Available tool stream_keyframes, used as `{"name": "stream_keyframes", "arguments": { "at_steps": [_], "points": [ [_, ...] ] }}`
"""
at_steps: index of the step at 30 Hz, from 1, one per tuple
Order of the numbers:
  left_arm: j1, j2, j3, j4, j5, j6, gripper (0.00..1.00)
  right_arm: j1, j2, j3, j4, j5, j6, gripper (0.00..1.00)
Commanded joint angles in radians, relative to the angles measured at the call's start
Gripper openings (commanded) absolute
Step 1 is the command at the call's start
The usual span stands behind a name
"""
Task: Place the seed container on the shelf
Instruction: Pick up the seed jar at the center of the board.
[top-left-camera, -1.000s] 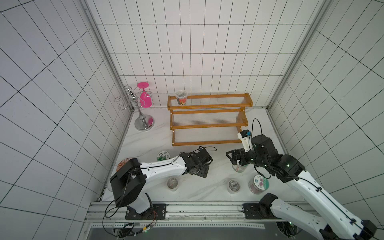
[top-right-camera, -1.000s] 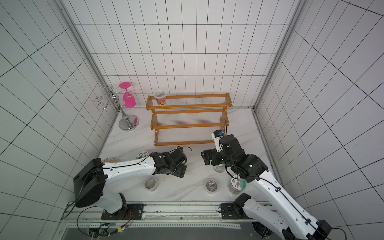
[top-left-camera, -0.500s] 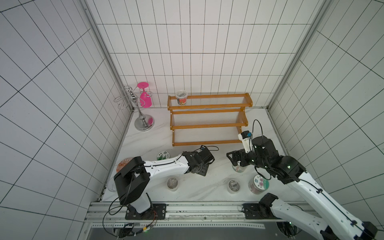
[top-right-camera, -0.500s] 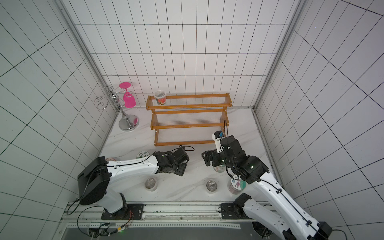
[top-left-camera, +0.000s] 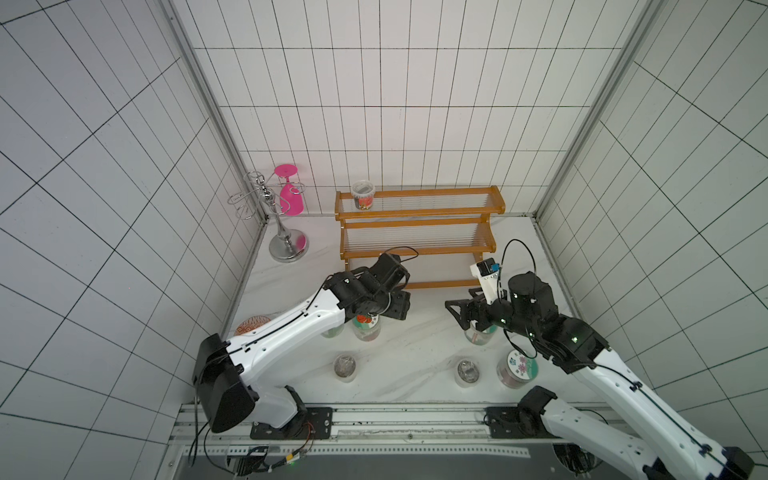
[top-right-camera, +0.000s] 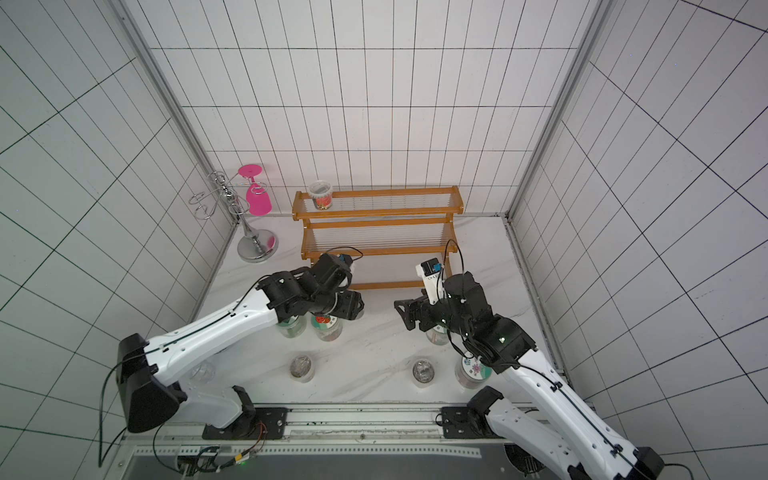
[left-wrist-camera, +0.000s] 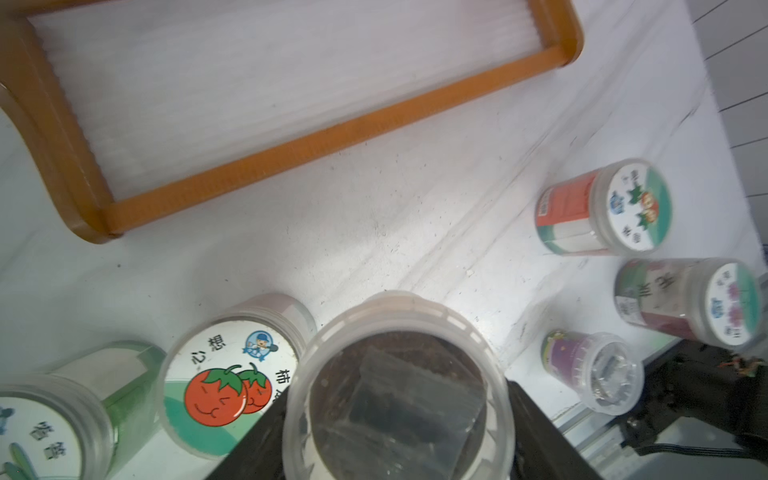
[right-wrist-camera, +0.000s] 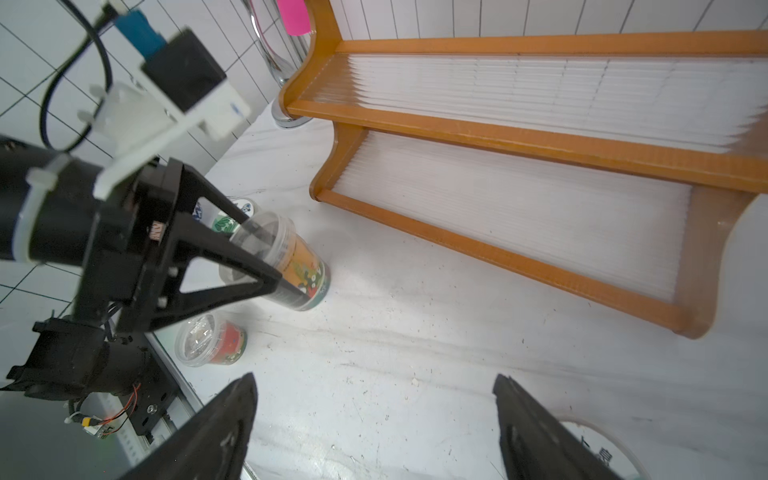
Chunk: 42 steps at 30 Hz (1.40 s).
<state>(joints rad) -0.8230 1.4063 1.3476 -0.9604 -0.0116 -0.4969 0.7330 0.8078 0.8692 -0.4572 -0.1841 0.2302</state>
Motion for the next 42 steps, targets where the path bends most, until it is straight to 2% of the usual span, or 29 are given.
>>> {"name": "stream_keyframes", "arguments": {
  "at_steps": [1,6,14,21,30,42],
  "points": [
    [0.044,-0.021,0.105,-0.159,0.064,0.05,0.49,-0.003,0.006,-0.049,0.243,-0.044,-0.061,0.92],
    [0.117,0.004,0.27,-0.313,0.083,0.055,0.5,0.02,0.095,-0.067,0.451,-0.046,-0.122,0.92],
    [0.128,0.062,0.465,-0.438,0.101,0.08,0.49,0.106,0.309,0.013,0.636,-0.069,-0.239,0.93],
    [0.132,0.072,0.496,-0.436,0.127,0.089,0.5,0.155,0.424,0.065,0.757,-0.167,-0.267,0.94],
    [0.14,0.068,0.482,-0.419,0.148,0.106,0.5,0.183,0.461,0.074,0.826,-0.292,-0.274,0.95],
    [0.149,0.041,0.444,-0.359,0.174,0.079,0.51,0.201,0.496,0.106,0.823,-0.255,-0.243,0.92]
  ]
}}
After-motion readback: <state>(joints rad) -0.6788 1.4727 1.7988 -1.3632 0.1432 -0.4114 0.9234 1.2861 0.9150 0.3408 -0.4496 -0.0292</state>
